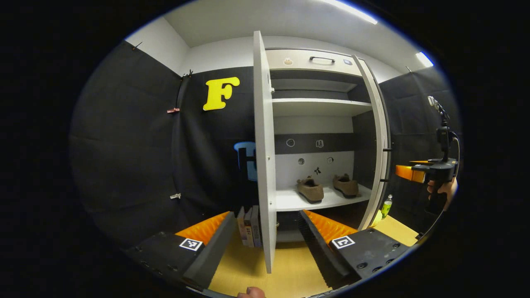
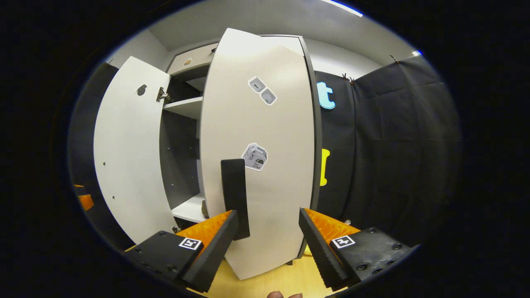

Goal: Grab one shoe with the right hand and put it into the shoe cabinet, grab the other shoe with the left hand and put it into the shoe cabinet; then close the right door with the right hand and the left door with the left hand.

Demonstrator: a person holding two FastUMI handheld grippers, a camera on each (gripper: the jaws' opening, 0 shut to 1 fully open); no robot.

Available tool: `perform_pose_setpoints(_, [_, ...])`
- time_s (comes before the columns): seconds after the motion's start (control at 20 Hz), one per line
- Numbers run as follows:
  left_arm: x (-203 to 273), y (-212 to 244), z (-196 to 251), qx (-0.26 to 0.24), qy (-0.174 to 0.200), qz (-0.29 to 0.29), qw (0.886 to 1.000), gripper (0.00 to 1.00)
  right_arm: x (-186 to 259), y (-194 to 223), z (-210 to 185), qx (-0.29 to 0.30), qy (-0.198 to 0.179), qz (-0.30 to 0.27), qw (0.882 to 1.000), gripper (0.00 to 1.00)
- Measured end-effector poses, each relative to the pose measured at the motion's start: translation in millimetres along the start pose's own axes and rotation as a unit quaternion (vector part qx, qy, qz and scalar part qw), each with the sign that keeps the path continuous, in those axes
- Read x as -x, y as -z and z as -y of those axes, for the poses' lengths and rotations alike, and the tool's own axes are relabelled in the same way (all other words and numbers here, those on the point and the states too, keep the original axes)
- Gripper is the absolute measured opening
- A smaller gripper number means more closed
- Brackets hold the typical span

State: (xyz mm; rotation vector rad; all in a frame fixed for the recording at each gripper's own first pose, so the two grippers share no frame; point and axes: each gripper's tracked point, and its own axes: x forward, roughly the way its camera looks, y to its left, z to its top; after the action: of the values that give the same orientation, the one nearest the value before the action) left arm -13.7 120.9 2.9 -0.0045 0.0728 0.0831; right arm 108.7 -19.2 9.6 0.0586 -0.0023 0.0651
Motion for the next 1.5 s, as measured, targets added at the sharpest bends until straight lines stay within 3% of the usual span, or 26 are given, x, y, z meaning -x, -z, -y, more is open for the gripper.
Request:
perform_pose_setpoints(0.25, [-15.7,-4.2,-37.7,0.000,-0.028,0.005,1.000,0.97,15.2,-1.4,-9.4,-0.008,-0.007,0.001,1.000,0.98])
perform_pose_setpoints(0.8, [-92.9,-3.8,-95.0,-0.010,-0.060,0.006,0.998,0.97,43.2,3.7,16.5,-0.005,0.017,-0.007,1.000,0.98])
perform_pose_setpoints(1.05, [-113.2,0.2,-88.3,-0.003,-0.049,0.001,0.999,0.97,46.7,4.8,25.8,-0.003,0.025,-0.010,1.000,0.98])
perform_pose_setpoints(1.3, [-109.0,3.1,-85.1,0.028,-0.067,0.000,0.997,0.92,44.8,7.5,33.4,-0.010,0.031,-0.013,0.999,0.98])
perform_pose_setpoints(1.5, [-103.6,0.6,-65.3,0.007,-0.074,0.003,0.997,0.93,44.3,9.9,39.5,-0.018,0.033,-0.018,0.999,0.98])
